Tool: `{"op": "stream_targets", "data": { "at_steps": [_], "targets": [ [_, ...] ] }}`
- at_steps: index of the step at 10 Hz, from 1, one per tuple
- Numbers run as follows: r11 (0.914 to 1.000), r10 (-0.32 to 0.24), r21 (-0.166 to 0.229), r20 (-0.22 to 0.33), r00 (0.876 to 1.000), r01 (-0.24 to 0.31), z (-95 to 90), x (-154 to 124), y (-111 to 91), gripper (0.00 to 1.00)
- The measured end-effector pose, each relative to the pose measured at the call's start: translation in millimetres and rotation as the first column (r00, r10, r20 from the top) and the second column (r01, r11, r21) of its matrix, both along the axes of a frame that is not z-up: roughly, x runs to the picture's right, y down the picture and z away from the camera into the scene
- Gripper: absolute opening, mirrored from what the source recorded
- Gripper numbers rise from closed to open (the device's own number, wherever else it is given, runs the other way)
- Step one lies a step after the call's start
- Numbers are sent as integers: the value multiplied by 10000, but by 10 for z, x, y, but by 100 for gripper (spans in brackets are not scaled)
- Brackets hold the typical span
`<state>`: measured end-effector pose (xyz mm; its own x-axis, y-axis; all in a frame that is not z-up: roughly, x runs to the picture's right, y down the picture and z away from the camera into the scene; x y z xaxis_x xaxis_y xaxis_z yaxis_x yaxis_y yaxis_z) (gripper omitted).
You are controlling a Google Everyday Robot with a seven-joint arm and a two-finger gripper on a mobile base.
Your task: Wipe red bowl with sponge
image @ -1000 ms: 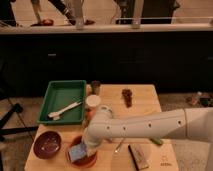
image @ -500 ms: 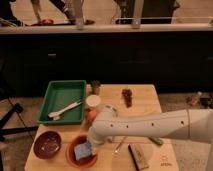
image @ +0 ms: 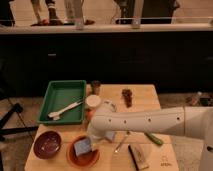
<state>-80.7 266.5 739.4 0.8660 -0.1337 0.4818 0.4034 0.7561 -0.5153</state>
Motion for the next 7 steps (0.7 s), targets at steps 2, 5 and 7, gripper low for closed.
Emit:
{"op": "stream_targets", "data": {
  "at_steps": [2, 5, 7],
  "targets": [
    [9998, -98, 186, 282, 9996, 93, -111, -74, -45, 0],
    [9998, -117, 188, 486, 9987, 108, -264, -41, 63, 0],
    [9999, -40, -93, 337, 9994, 43, -236, 93, 212, 0]
  ]
}}
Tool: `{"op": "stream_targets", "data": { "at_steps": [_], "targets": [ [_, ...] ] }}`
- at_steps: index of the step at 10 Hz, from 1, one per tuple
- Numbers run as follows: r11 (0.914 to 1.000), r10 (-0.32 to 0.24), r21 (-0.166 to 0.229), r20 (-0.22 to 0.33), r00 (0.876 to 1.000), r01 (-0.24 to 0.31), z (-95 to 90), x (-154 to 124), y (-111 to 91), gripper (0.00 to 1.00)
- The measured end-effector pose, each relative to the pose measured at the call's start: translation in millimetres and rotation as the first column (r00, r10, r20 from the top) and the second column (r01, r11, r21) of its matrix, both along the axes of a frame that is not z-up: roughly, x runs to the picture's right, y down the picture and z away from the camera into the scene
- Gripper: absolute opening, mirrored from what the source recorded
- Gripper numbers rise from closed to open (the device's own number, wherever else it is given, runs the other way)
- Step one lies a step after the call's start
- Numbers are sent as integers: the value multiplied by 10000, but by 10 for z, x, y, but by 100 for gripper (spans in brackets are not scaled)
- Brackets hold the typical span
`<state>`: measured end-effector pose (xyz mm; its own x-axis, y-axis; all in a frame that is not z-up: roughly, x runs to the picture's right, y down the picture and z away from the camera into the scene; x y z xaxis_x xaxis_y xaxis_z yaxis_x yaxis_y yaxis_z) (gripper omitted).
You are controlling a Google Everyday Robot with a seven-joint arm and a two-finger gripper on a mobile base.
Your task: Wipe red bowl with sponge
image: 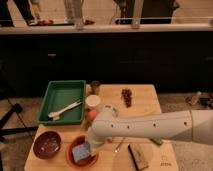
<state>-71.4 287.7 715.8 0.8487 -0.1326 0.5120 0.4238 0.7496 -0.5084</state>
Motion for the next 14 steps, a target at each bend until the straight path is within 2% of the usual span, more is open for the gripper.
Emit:
{"op": "stream_targets", "data": {
  "at_steps": [3, 6, 9, 12, 14],
  "targets": [
    [9996, 151, -221, -357, 9992, -159, 84, 214, 58, 0],
    [9999, 146, 51, -382, 9992, -144, 47, 203, -132, 0],
    [9995, -41, 324, -21, 10000, 42, -27, -6, -268, 0],
    [9991, -251, 344, 431, 9988, 236, -24, -266, -277, 0],
    [9991, -313, 308, 611, 9976, 294, -51, -293, -240, 0]
  ]
}}
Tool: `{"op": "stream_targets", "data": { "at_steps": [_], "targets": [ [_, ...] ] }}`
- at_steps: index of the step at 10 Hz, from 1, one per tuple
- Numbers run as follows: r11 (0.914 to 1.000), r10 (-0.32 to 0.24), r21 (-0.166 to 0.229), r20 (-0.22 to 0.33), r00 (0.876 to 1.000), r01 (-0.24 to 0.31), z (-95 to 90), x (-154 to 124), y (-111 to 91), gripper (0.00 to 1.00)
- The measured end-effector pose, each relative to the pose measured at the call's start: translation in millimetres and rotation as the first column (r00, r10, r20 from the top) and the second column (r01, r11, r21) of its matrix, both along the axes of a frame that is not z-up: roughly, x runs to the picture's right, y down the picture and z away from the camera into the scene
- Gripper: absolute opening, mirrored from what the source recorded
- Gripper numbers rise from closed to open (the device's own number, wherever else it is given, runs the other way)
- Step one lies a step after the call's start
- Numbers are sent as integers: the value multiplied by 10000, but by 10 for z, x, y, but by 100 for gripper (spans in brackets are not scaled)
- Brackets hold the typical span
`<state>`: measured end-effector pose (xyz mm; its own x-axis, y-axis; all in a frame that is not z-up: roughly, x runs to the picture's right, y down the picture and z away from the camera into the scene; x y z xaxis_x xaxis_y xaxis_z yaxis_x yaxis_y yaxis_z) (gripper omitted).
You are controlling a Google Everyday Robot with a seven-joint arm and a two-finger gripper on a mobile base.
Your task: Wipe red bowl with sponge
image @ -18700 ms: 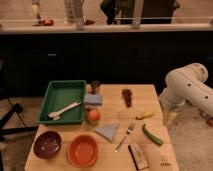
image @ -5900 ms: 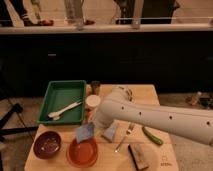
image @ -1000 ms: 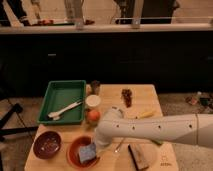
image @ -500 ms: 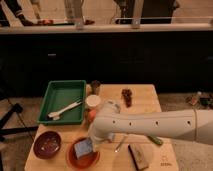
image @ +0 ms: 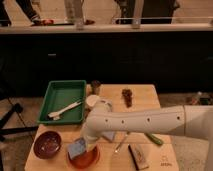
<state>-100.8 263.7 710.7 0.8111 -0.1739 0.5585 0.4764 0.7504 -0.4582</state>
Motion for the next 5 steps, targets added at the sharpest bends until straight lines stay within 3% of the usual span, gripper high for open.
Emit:
{"op": "stream_targets", "data": {
  "at_steps": [5],
  "targets": [
    [9995, 126, -286, -297, 9995, -134, -9, 258, 163, 0]
  ]
}}
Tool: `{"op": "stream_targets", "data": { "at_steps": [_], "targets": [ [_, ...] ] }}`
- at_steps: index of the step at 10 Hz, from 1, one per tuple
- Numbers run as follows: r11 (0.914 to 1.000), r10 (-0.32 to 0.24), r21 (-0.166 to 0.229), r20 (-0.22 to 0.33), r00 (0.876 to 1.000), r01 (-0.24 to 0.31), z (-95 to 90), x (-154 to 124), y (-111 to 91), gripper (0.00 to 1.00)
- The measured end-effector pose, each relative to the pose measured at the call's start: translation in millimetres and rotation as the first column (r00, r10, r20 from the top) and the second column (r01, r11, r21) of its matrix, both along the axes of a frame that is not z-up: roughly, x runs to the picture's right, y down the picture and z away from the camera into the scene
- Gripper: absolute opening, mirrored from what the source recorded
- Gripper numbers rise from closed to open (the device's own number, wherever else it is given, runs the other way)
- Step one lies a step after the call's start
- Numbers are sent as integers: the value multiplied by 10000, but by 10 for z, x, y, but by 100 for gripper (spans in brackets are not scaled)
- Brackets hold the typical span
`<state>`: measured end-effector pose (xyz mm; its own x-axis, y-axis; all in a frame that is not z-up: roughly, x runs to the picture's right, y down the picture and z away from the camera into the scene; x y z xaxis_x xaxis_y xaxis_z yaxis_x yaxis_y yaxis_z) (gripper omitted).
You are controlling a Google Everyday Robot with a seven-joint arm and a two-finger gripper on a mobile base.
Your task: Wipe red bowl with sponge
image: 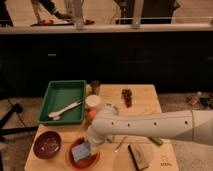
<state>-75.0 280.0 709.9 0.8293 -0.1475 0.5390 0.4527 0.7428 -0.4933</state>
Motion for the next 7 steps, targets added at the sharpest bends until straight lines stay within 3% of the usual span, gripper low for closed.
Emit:
{"op": "stream_targets", "data": {
  "at_steps": [4, 7],
  "targets": [
    [9990, 185, -407, -471, 9987, -204, 149, 221, 131, 0],
    [9993, 111, -352, -464, 9989, -127, 200, 179, 21, 0]
  ]
}}
